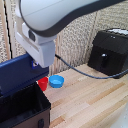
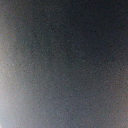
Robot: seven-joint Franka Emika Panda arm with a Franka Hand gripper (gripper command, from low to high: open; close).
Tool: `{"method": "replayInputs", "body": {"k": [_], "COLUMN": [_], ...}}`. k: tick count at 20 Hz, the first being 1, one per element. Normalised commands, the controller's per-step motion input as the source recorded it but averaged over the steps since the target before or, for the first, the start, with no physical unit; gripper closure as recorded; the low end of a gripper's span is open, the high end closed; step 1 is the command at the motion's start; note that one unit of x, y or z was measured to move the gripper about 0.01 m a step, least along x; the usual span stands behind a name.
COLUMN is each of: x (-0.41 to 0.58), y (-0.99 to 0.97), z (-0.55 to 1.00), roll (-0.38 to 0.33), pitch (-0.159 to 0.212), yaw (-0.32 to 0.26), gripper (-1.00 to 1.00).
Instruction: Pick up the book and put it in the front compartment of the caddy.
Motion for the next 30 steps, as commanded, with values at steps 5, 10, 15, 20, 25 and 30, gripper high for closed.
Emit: {"method": "replayInputs", "body": {"k": [5,10,15,20,25,30], "x": [0.599,0.633,0.293,0.115,0.000,0.039], "y": [0.54,0.24,0.15,0.37,0.32,0.05], "z": [-0.03,-0.09,-0.01,0.01,0.04,0.06], "roll": [-0.015,-0.003,0.040,0.002,-0.049,-0.014], "pitch": [0.110,0.126,0.159,0.149,0.024,0.042], "yaw": [-0.005,0.002,0.069,0.004,-0.006,0.002], "gripper": [1.00,1.00,1.00,1.00,-1.00,-1.00]}}
